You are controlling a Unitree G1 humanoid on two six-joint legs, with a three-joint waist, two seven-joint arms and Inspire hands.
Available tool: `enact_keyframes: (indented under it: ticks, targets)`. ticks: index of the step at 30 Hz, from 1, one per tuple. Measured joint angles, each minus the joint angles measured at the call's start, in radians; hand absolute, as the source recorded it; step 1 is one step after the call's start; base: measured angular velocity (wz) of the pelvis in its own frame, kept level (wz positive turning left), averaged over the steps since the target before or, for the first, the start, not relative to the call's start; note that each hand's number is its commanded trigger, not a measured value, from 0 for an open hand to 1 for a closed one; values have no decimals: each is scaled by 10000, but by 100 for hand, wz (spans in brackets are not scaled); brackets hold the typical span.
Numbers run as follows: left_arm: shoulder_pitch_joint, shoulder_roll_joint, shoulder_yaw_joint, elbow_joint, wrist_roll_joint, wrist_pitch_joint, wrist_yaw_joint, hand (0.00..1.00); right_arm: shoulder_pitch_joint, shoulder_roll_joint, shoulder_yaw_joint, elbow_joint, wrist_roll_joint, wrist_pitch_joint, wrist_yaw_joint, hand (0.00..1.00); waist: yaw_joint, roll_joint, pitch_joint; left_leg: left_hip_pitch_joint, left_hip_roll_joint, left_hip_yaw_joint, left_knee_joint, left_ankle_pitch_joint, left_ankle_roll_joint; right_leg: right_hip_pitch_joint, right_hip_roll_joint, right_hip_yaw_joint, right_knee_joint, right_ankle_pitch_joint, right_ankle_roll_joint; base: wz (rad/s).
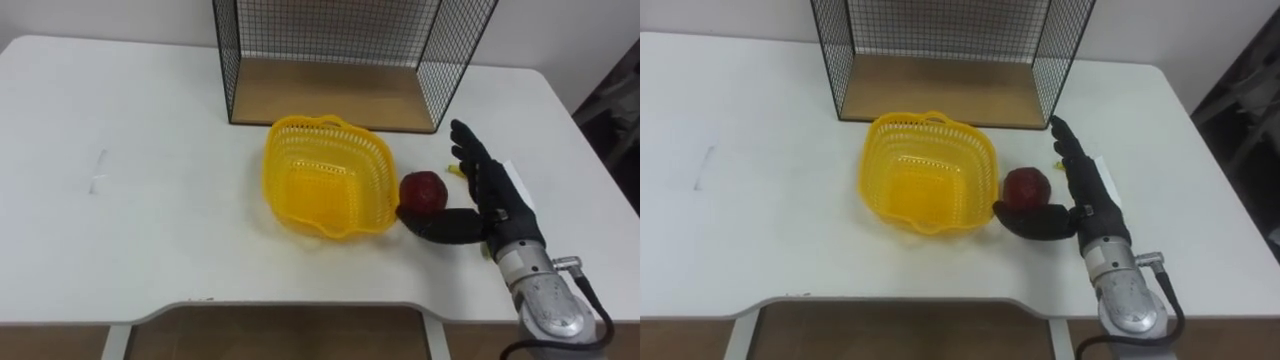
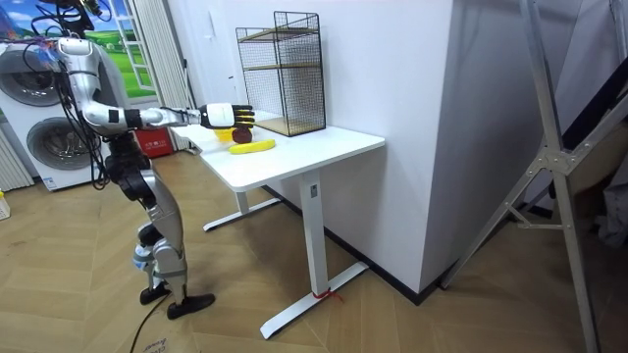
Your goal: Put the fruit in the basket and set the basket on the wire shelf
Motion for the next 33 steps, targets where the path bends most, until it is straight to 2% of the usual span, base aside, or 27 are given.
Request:
enact_keyframes:
  ticks: [9, 14, 33]
  targets:
    - [-53, 34, -207, -3, -14, -99, -8, 0, -47, -55, 212, 552, -314, 0, -20, 0, 163, -18, -7, 15, -4, -63, -7, 0, 0, 20, -5, 0, 5, 0, 1, 0]
    - [-15, 48, -222, -2, -15, -108, -24, 0, -158, -77, 285, 555, -327, 0, -17, 0, 258, -55, 21, 1, -9, -102, -11, 0, 0, 20, -5, -10, -9, -8, 11, 0]
    - [-40, 111, -322, -4, -12, -102, -27, 0, -368, -79, 479, 1058, -742, -3, -93, 0, 258, -90, 25, -15, -1, -125, -7, 0, 0, 22, -21, -26, -22, -17, 23, 0]
